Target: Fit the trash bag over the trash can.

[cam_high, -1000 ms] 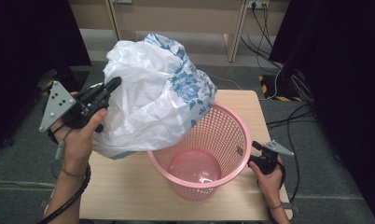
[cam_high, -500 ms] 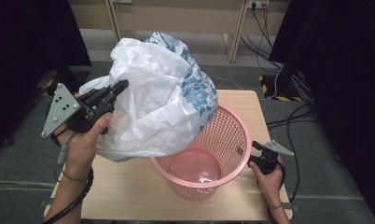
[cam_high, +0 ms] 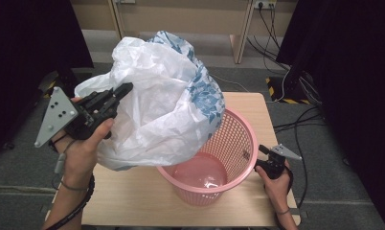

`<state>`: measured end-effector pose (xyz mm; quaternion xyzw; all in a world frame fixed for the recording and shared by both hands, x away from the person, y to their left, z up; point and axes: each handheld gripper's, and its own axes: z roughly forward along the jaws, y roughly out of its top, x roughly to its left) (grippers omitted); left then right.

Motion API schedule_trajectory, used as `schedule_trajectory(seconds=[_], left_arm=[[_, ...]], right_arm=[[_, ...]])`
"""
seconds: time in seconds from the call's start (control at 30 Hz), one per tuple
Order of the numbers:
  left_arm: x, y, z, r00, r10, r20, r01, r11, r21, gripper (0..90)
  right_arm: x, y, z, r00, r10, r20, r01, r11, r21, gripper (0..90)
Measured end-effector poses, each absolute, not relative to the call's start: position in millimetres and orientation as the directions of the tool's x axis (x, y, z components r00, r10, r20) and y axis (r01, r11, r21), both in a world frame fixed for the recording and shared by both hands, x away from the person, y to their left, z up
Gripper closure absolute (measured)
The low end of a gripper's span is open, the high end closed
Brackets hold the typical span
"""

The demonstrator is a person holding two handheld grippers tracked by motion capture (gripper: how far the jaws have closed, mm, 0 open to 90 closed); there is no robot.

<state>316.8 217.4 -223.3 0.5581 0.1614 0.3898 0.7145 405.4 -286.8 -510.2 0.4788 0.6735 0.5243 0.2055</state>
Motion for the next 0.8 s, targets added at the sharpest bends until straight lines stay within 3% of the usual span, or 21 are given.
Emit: schedule_trajectory(seconds=[0.8], left_arm=[[303.4, 206.6, -201.5, 0.668, 0.705, 0.238, -0.438, 0.113, 0.892, 90.0]], right_arm=[[405.2, -286.8, -510.1, -0.458, 0.86, 0.227, 0.43, -0.009, 0.903, 14.7]])
